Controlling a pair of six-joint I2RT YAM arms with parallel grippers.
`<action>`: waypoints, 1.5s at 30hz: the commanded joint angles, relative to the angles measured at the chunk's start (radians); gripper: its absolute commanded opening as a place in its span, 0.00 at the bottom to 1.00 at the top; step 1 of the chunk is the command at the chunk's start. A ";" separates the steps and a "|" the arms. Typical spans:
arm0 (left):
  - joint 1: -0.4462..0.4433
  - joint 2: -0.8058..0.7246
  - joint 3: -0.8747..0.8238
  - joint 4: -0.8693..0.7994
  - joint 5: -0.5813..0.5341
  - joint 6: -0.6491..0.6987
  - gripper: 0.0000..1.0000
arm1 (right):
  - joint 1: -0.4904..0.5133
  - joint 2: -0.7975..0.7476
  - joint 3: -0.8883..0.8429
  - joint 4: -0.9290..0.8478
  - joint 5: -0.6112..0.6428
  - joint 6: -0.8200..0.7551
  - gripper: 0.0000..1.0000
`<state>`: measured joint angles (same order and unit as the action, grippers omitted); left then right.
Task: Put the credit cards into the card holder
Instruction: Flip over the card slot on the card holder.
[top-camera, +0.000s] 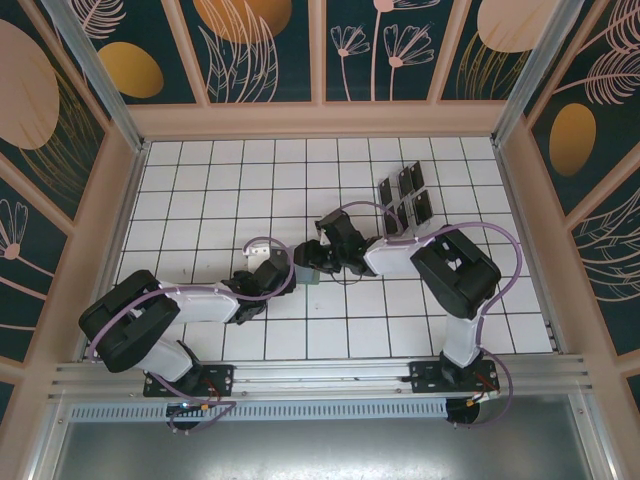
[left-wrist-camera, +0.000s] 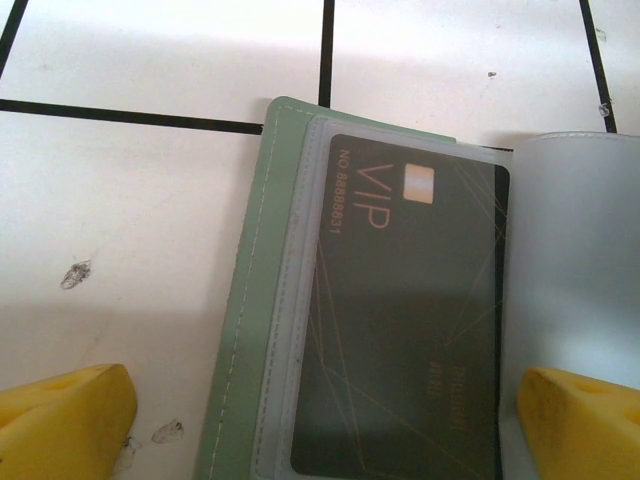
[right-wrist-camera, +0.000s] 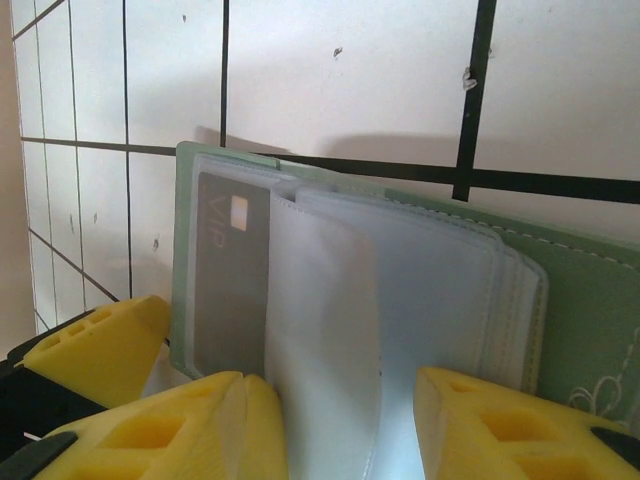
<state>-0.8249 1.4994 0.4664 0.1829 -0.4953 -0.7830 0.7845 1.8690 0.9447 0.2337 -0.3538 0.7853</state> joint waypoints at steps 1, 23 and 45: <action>0.004 0.032 -0.035 -0.053 0.004 -0.012 0.98 | 0.005 0.027 0.039 -0.039 -0.020 -0.032 0.48; 0.004 -0.425 -0.038 -0.206 -0.097 -0.058 0.98 | 0.065 0.048 0.204 -0.155 0.012 -0.025 0.47; 0.004 -0.557 -0.008 -0.274 -0.098 -0.039 0.98 | 0.068 0.065 0.387 -0.186 -0.012 -0.086 0.47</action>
<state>-0.8230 0.9249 0.4294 -0.0830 -0.6067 -0.8413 0.8726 2.0682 1.3430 0.0689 -0.3527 0.7444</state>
